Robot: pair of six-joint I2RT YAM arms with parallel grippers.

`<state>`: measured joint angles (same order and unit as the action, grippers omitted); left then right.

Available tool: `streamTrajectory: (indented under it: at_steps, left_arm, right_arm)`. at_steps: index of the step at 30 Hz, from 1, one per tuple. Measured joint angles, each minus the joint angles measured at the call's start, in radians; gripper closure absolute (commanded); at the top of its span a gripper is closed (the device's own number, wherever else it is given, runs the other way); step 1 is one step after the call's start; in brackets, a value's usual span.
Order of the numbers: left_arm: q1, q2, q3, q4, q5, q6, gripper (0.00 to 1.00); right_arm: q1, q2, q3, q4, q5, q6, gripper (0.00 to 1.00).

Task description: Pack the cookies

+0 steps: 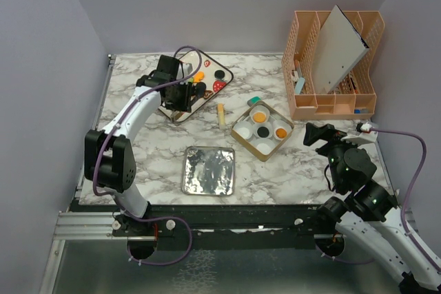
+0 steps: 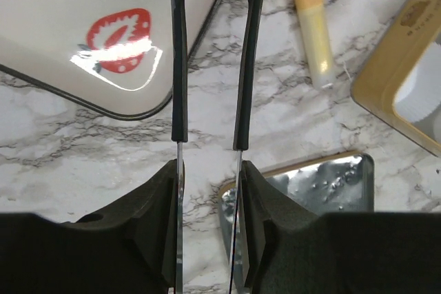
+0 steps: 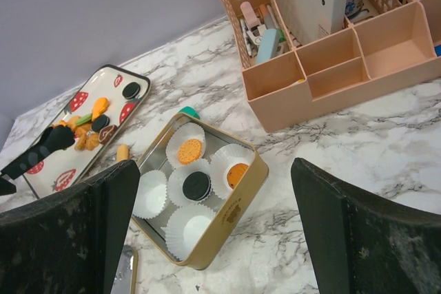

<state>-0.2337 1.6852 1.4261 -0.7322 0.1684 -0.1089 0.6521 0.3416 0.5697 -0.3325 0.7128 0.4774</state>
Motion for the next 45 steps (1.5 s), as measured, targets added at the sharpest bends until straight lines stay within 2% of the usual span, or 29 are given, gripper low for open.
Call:
streamTrajectory:
  at_steps: [16, 27, 36, 45]
  left_arm:
    - [-0.383, -0.102, 0.003, -0.092, -0.001, 0.036, 0.75]
    - [-0.594, -0.108, 0.008, -0.136, -0.001, 0.074, 0.74]
    - [-0.68, -0.07, 0.045, -0.146, -0.026, 0.088, 0.72]
    - [-0.703, 0.023, 0.078, -0.15, -0.064, 0.092, 0.66]
  right_arm:
    - [0.0, 0.007, 0.0, 0.001, 0.0, 0.0, 0.0]
    - [0.0, 0.003, 0.0, -0.001, 0.0, 0.0, 0.0]
    - [0.0, -0.003, 0.0, -0.003, 0.0, 0.0, 0.0]
    - [0.0, -0.009, 0.0, -0.006, 0.0, 0.0, 0.0]
